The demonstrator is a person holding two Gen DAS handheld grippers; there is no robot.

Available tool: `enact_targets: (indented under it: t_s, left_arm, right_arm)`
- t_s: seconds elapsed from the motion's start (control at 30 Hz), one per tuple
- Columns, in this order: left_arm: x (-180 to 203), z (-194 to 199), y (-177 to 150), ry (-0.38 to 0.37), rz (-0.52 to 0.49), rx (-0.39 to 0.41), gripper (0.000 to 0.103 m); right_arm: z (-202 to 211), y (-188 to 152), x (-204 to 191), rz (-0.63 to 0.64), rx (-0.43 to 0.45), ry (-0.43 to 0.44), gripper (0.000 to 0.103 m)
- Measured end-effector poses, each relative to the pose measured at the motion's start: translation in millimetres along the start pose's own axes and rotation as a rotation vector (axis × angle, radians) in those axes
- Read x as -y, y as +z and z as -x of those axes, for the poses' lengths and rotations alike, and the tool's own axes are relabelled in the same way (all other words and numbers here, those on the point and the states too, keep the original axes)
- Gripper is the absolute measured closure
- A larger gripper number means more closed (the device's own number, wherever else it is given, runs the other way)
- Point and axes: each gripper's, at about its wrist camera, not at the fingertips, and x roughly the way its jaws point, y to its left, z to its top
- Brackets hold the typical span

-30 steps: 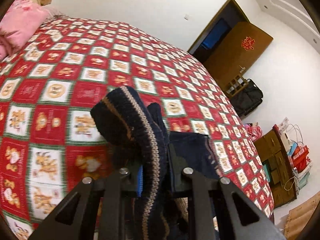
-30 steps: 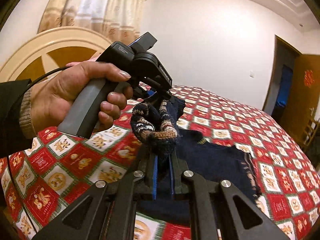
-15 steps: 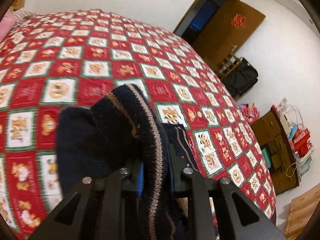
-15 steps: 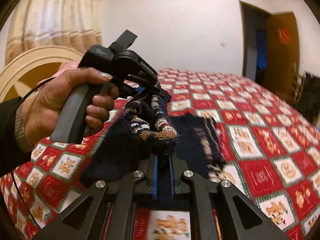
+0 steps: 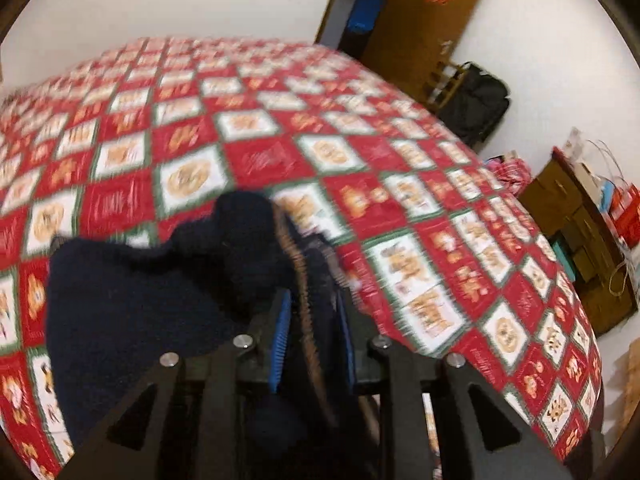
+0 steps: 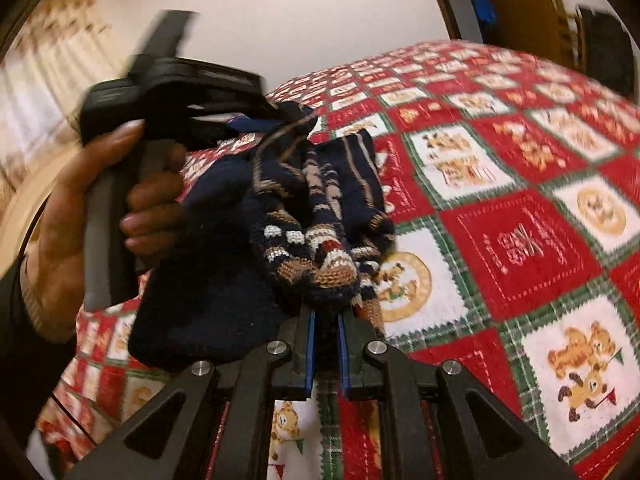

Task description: Fold small clothes

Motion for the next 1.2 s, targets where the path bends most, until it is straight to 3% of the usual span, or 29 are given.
enact_targets:
  t_s: [0.07, 0.13, 0.2, 0.3, 0.37, 0.43, 0.5, 0.57, 0.63, 0.67, 0.7, 0.87, 0.93, 0.97, 1.07, 1.2]
  left_arm:
    - [13.3, 19.6, -2.4, 0.025, -0.073, 0.052, 0.070]
    - [18.5, 36.9, -10.5, 0.087, -0.129, 0.104, 0.048]
    - [11.3, 53.6, -28.6, 0.143, -0.156, 0.128, 0.045]
    - [-11.5, 66.1, -61.9, 0.238, -0.175, 0.120, 0.043]
    - [-31.1, 74.9, -88.9, 0.268, -0.160, 0.114, 0.043]
    - [-49.0, 81.7, -114.8, 0.290, -0.128, 0.111, 0.042]
    - [-58.2, 82.3, -130.6, 0.301, -0.109, 0.104, 0.042]
    - [-62.3, 82.5, -141.5, 0.298, -0.096, 0.103, 0.042]
    - [-62.9, 80.5, -146.2, 0.275, -0.070, 0.106, 0.039]
    - [-61.2, 79.3, -146.9, 0.266, -0.064, 0.108, 0.038]
    - [-58.9, 77.1, -146.7, 0.257, -0.063, 0.109, 0.037]
    - [-45.8, 72.8, -159.3, 0.254, -0.130, 0.129, 0.029]
    - [-44.2, 64.5, -167.3, 0.278, -0.174, 0.102, 0.028]
    - [-45.9, 61.8, -170.1, 0.280, -0.178, 0.086, 0.028]
    - [-56.2, 63.5, -166.9, 0.239, -0.126, 0.080, 0.027]
    - [-63.8, 66.7, -170.2, 0.189, -0.084, 0.092, 0.027]
  right_arm:
    - [3.8, -0.9, 3.1, -0.021, -0.004, 0.012, 0.094]
    - [8.8, -2.7, 6.0, -0.041, -0.006, 0.016, 0.093]
    - [16.2, -2.5, 10.1, -0.052, 0.014, 0.004, 0.091]
    - [34.0, 3.6, 7.6, -0.010, 0.102, -0.112, 0.087]
    - [42.6, 12.0, 3.5, 0.003, 0.152, -0.101, 0.085]
    - [42.3, 27.6, -8.8, 0.031, 0.174, -0.040, 0.072]
    - [37.5, 39.8, -22.5, 0.050, 0.187, -0.011, 0.050]
    - [17.4, 56.2, -43.6, 0.115, 0.138, -0.021, 0.045]
    - [-11.6, 69.1, -51.1, 0.122, 0.057, -0.068, 0.051]
    - [-23.1, 73.4, -47.4, 0.101, 0.015, -0.097, 0.084]
    - [-27.7, 72.9, -41.5, 0.076, -0.002, -0.130, 0.090]
    - [-37.8, 57.5, 2.6, -0.004, -0.101, -0.187, 0.099]
    - [-49.7, 46.5, 21.6, -0.020, -0.173, -0.255, 0.103]
    - [-51.9, 43.2, 28.7, -0.036, -0.184, -0.237, 0.103]
    - [-37.5, 48.0, 26.5, -0.011, -0.142, -0.220, 0.103]
    - [-12.1, 78.7, 2.3, 0.049, -0.006, -0.216, 0.102]
